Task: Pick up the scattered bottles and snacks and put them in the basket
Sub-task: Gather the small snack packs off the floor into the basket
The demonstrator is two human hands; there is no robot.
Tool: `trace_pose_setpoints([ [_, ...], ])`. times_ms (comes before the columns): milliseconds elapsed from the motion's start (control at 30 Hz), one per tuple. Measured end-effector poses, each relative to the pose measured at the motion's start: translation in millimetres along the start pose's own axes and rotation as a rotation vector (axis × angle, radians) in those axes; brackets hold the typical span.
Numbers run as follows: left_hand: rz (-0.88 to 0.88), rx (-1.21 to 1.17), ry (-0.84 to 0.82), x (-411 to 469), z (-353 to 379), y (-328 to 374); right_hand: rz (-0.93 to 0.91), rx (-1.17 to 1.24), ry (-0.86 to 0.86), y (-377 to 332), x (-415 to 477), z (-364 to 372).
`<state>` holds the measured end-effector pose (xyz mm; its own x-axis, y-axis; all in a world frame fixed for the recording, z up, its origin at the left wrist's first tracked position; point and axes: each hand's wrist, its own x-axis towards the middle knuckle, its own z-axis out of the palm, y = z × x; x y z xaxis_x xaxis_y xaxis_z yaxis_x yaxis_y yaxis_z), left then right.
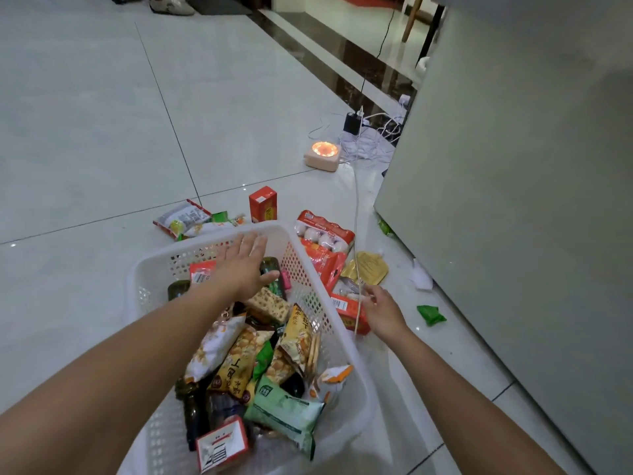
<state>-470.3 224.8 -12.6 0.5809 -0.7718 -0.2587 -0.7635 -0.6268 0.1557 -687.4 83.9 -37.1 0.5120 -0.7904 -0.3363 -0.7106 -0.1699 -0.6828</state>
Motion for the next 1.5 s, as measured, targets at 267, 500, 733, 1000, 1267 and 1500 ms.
trace_pose_setpoints([
  [267, -0.022, -0.161, -0.022, 30.6, -9.0, 6.4, 0.007, 0.007, -0.149, -48.6, 35.0, -19.4],
  [500, 0.142, -0.175, -0.065, 67.4, 49.3, 84.5, 0.181, 0.223, -0.185, -4.6, 76.1, 6.0],
  [733, 0.14, 0.07, 0.004, 84.6, 60.2, 94.6, 0.212, 0.288, -0.256, 8.5, 111.6, 47.0],
  [1000, 0.108, 0.179, -0.096, 98.0, 61.6, 105.9, 0.258, -0.026, -0.046, 41.4, 123.3, 41.3],
  [1267, 0.369, 0.308, -0.154, 93.5, 64.3, 120.3, 0.154, -0.105, -0.12, 84.9, 109.2, 14.9],
  [1500, 0.444, 0.408, -0.427, 90.1, 77.2, 144.8, 0.129, -0.036, -0.099, 92.5, 105.9, 13.4],
])
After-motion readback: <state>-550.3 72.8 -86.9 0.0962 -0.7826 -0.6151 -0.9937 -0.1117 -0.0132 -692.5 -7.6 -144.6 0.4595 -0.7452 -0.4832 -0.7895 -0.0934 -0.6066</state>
